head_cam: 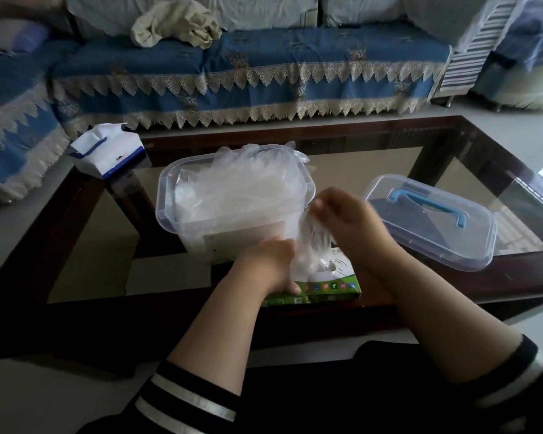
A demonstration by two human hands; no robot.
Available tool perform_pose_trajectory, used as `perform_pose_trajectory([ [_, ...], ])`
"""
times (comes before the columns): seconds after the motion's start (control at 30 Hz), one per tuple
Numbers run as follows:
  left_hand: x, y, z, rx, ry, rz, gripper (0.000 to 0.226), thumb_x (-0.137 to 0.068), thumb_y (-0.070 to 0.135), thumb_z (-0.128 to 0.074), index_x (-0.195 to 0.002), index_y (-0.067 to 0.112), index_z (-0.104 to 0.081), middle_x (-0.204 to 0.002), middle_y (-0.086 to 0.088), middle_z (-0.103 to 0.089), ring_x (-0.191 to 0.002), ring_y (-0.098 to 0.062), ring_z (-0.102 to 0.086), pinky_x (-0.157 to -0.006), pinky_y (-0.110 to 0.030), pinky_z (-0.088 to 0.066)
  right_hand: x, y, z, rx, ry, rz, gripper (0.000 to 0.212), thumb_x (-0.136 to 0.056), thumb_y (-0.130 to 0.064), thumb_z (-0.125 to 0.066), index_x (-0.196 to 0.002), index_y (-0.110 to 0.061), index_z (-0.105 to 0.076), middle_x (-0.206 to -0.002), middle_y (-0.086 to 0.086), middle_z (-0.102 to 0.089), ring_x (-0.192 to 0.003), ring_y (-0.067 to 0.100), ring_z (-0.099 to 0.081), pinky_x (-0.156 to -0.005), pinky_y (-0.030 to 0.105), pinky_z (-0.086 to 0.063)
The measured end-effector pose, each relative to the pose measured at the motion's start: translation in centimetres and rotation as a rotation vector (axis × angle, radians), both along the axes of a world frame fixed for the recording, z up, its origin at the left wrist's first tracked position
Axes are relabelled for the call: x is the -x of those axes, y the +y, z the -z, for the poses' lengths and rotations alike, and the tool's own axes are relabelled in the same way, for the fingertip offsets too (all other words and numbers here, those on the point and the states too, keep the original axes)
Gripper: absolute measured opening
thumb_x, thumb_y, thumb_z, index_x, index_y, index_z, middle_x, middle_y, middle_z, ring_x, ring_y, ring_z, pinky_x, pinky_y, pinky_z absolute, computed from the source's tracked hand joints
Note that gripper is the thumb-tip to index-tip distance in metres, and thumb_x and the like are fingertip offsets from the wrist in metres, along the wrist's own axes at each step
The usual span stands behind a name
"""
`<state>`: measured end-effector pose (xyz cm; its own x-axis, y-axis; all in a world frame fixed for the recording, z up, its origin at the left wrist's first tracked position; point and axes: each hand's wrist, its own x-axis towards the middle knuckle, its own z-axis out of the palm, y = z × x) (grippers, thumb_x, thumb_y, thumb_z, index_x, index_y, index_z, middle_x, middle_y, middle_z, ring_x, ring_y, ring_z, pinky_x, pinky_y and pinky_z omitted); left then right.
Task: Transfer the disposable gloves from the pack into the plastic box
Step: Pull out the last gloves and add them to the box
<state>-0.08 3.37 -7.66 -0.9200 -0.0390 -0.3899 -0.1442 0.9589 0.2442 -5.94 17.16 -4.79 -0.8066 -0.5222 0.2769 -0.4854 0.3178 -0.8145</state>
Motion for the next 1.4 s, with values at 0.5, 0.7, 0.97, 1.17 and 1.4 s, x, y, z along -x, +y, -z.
perform_pose_trajectory([
  [0.5,-2.0,-1.5,-6.7,-1.445,0.495,-0.517,0.086,-0.085,0.070,-0.012,-0.101,0.008,-0.069,-0.103,-0.013,-0.074,-0.099,-0.028,-0.071,-0.090,-0.042,-0.055,0.7,2.4,-2.4,0.450,-0.076,-0.019,0.009,-0.090,-0.007,-0.058,-0.084,-0.013,-0.059,-0.074,-0.008,-0.063,-0.067,0.003,-0.060,-0.064,0.020,-0.053],
  [0.7,-2.2,-2.6,-7.7,-1.146,0.650,-0.512,0.083,-0.067,0.078,-0.022,-0.103,0.017,-0.066,-0.100,-0.001,-0.075,-0.092,-0.017,-0.072,-0.091,-0.043,-0.054,0.4,2.1,-2.6,0.419,-0.029,-0.026,0.013,-0.087,-0.002,-0.060,-0.083,-0.014,-0.059,-0.074,-0.012,-0.065,-0.068,0.005,-0.062,-0.061,0.017,-0.054],
  [0.97,-1.4,-2.4,-8.2,-0.910,0.757,-0.427,0.008,-0.091,0.030,-0.065,-0.092,0.024,-0.069,-0.070,0.011,-0.069,-0.061,0.004,-0.059,-0.067,-0.021,-0.050,0.1,1.8,-2.2,0.279,-0.152,-0.139,0.049,-0.063,-0.045,-0.082,-0.095,-0.020,-0.054,-0.097,-0.009,-0.067,-0.094,0.010,-0.064,-0.079,0.028,-0.056],
  [1.17,-1.5,-2.4,-9.2,-0.914,0.689,-0.171,0.019,-0.097,0.010,-0.054,-0.109,0.017,-0.066,-0.080,0.002,-0.066,-0.048,0.010,-0.051,-0.048,-0.002,-0.034,1.5,0.1,-3.2,0.319,-0.503,-0.347,0.116,-0.056,-0.040,-0.090,-0.148,-0.028,-0.020,-0.125,0.003,-0.063,-0.118,0.017,-0.059,-0.092,0.027,-0.051],
  [1.4,0.1,-6.5,-8.2,-0.759,0.977,-0.547,0.043,-0.099,0.013,-0.052,-0.135,0.035,-0.042,-0.104,0.006,-0.069,-0.056,0.006,-0.054,-0.047,-0.012,-0.039,2.9,-1.8,-4.7,0.319,-0.540,-0.213,0.085,-0.068,-0.012,-0.072,-0.144,-0.017,-0.033,-0.089,0.008,-0.069,-0.076,0.018,-0.068,-0.075,0.031,-0.057],
])
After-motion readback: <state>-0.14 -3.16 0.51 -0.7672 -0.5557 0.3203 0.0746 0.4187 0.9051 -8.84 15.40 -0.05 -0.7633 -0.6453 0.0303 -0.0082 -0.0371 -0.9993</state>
